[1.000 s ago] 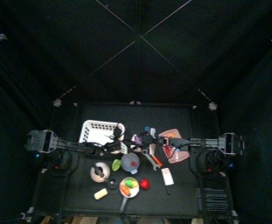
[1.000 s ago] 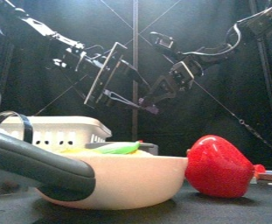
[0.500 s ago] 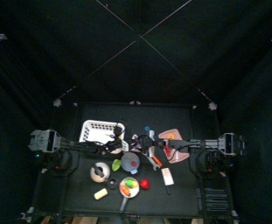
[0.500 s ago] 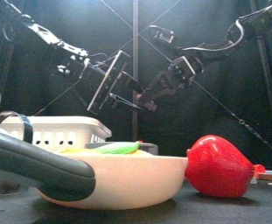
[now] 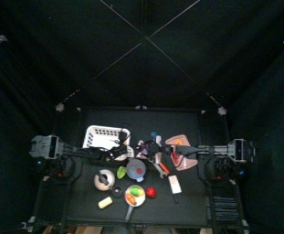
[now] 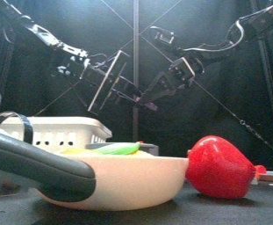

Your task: Hand over purple gear

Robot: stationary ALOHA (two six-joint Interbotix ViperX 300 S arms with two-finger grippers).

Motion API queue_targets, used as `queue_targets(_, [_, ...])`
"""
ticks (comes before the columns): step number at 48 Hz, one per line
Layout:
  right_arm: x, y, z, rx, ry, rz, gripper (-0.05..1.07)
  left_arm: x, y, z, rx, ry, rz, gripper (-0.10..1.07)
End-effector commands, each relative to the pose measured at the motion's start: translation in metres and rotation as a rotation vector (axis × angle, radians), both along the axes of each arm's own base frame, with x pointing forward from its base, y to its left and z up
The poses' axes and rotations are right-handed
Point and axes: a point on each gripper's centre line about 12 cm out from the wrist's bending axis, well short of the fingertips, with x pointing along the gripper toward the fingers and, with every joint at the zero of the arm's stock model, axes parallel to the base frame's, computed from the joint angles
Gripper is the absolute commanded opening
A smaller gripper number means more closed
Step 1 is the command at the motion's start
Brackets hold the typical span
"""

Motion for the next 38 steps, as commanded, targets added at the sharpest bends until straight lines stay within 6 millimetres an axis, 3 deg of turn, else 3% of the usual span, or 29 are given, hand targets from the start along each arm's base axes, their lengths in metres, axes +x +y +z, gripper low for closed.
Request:
queue_targets(1, [0.003,-0.002,0.015,0.017,-0.049,-0.017,0.82,-0.002,-0.001,0.011,0.02,-0.026,-0.01,0.41])
queue_targets(13, [-0.002,-0.001,0.017,0.027,-0.06,-0.021,1.0,-0.01,-0.002,0.015,0.026,-0.031,-0.012,0.41])
queue_targets(38, [-0.027,0.008,0.035,0.02,-0.18,0.002,1.0,-0.019,-0.001,0.015,0.029,-0.028,-0.012,0.41])
